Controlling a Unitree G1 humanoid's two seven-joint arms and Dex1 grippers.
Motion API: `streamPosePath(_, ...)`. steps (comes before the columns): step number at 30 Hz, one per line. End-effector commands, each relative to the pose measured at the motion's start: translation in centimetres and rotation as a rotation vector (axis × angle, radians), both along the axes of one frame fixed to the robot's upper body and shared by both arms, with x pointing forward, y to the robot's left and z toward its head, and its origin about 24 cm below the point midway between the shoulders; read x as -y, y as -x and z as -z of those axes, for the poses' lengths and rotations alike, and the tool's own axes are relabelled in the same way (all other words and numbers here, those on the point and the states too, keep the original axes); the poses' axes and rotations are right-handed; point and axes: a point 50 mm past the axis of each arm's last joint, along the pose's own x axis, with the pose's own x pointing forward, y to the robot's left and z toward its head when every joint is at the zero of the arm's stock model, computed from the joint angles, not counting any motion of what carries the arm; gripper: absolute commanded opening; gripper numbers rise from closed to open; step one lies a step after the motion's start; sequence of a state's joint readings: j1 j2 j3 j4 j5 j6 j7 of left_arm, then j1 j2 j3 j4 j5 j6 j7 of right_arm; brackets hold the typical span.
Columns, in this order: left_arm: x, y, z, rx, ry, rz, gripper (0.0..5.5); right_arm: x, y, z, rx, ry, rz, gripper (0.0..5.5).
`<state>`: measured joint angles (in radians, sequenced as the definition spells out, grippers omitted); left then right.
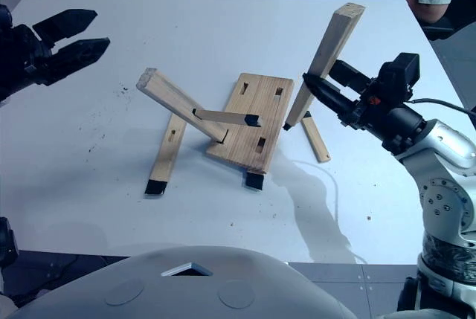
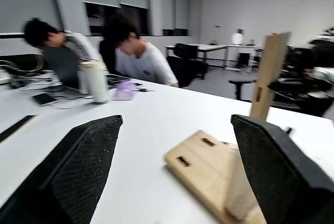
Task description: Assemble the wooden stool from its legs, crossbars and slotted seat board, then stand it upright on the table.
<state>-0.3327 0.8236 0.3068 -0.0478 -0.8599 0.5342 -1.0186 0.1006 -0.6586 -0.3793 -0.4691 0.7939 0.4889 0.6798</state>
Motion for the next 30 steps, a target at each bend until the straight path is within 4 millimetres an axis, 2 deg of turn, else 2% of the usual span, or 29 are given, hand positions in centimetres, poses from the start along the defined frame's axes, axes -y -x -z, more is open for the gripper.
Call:
streamPosePath(1,-1.9,-0.9,3.9,-0.060,-0.243,-0.106,3.85,1.7,1.1,4.1,-0.076,0.061,0.123,1.99)
streamPosePath(5,-1.7,-0.8,7.8,-0.088,-0.418,-0.096,3.85,2.0,2.8,6.7,-0.133,0.097,0.137,1.99)
streamPosePath(9,-0.3,-0.2,9.9,-0.061,-0.520,-0.044,3.85,1.6,3.5,7.2,-0.149,0.070,0.134,1.99)
streamPosePath(12,0.4,0.2,10.4,-0.049,-0.516,-0.025,3.85,1.5,3.9,7.0,-0.154,0.042,0.148,1.99)
streamPosePath(16,0.7,0.8,11.0,-0.053,-0.523,-0.025,3.85,1.0,4.2,5.4,-0.112,-0.027,0.175,1.99)
streamPosePath(19,0.9,1.2,11.2,-0.054,-0.526,-0.021,3.85,0.6,5.0,5.2,-0.123,-0.036,0.193,1.99)
streamPosePath(23,1.4,1.5,11.1,-0.041,-0.518,-0.010,3.85,0.6,7.6,6.6,-0.229,-0.018,0.212,1.99)
streamPosePath(30,1.9,2.1,11.1,-0.034,-0.517,-0.011,3.85,2.6,10.1,9.3,-0.394,0.085,0.214,1.99)
